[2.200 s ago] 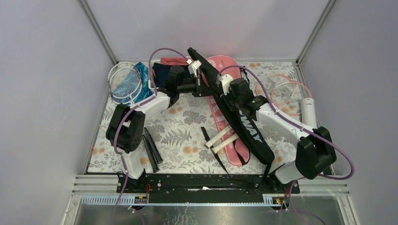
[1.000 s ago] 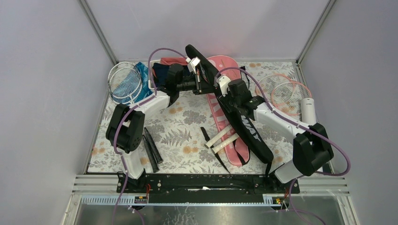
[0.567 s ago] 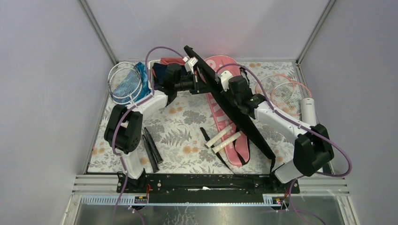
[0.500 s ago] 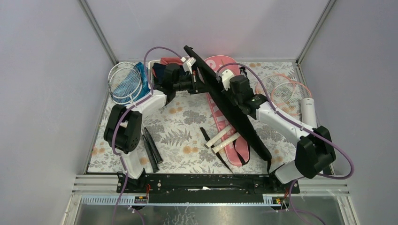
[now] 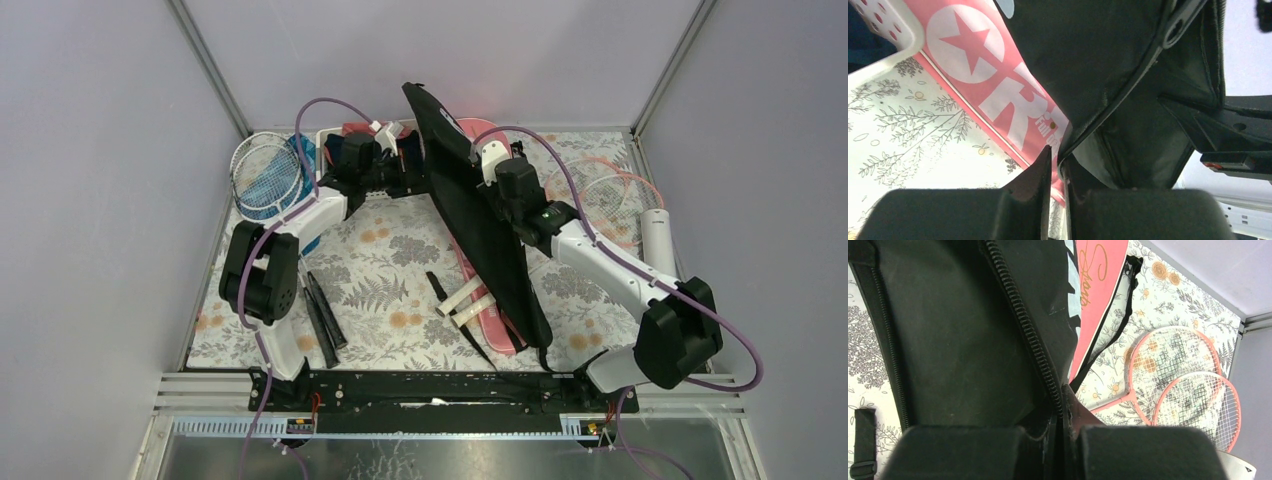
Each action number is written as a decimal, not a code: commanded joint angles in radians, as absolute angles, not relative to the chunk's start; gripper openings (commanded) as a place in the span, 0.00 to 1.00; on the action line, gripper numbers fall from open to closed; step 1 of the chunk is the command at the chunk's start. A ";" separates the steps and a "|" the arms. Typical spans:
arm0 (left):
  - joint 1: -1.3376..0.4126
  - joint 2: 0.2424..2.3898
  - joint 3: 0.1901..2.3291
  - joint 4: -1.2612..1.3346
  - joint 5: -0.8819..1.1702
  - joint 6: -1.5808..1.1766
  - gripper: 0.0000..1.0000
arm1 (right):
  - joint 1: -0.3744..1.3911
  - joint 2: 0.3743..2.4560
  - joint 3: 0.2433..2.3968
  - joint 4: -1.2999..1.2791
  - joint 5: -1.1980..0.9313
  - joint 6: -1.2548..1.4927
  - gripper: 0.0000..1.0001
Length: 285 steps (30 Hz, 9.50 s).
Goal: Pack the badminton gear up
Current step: Open the racket bag at the center of the board, then pick up the racket from the center of the board, then place the racket in the racket bag.
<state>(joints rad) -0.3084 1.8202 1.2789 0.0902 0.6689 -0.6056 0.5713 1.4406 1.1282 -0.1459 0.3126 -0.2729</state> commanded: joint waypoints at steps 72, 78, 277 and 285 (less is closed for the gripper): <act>0.235 1.855 1.234 -0.421 0.181 0.091 0.43 | 0.576 1.489 1.086 0.006 0.188 -0.147 0.00; 0.237 1.851 1.231 -0.394 0.192 0.069 0.33 | 0.576 1.488 1.085 0.006 0.184 -0.147 0.00; -0.726 1.944 1.242 0.082 0.702 -0.294 0.66 | 0.316 1.611 1.161 -0.082 -0.134 0.156 0.00; -0.725 2.008 1.290 0.114 0.663 -0.316 0.65 | 0.316 1.604 1.152 -0.084 -0.162 0.167 0.00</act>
